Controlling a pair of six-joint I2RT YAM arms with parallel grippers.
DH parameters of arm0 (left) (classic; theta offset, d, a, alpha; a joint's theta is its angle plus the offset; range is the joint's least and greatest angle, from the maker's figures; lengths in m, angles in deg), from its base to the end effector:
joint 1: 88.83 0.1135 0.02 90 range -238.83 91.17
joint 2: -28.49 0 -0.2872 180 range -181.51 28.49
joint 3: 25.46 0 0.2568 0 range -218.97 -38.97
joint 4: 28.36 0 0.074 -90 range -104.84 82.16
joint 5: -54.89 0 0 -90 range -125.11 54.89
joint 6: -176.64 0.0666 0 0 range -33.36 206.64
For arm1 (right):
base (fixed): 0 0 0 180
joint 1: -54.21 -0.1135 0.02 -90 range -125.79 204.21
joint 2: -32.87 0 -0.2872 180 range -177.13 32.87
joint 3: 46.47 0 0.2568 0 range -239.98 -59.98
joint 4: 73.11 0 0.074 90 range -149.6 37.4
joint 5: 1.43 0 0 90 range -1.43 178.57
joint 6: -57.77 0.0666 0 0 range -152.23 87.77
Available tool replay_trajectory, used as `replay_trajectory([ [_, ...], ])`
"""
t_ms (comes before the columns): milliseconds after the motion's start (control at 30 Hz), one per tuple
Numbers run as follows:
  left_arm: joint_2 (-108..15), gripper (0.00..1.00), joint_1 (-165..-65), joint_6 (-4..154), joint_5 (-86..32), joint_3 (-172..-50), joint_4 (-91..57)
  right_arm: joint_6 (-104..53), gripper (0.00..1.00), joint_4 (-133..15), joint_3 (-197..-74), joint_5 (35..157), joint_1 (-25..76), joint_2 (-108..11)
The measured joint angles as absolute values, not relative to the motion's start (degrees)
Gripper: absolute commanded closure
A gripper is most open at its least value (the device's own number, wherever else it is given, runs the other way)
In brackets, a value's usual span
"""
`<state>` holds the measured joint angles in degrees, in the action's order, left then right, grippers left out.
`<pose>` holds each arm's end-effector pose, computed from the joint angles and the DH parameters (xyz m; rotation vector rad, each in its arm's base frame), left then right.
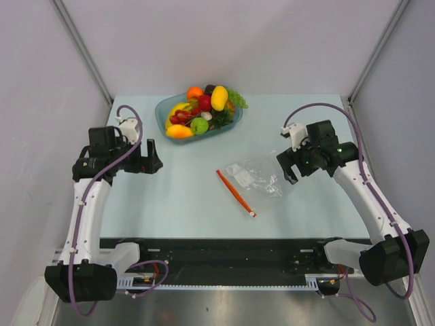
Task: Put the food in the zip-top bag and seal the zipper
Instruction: Pick up the zipper food storage bag at the center of the board.
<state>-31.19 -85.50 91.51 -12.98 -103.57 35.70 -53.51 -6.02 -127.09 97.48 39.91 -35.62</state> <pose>0.2146 -0.0126 0.3456 0.2160 2.3153 -0.3846 0.2359 0.0708 0.3202 -0.8285 2.3792 0.1475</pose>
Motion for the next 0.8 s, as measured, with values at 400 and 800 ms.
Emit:
replay_trajectory([
  [400,-30.32,0.00,-85.43,82.06,-23.37,-103.57,34.96,-52.59,0.00,-10.26,-132.51,91.05,21.39,-46.37],
  [800,-26.06,0.00,-80.45,78.09,-27.69,-99.92,33.76,-48.77,0.01,-15.29,-138.74,81.19,5.48,-57.15],
])
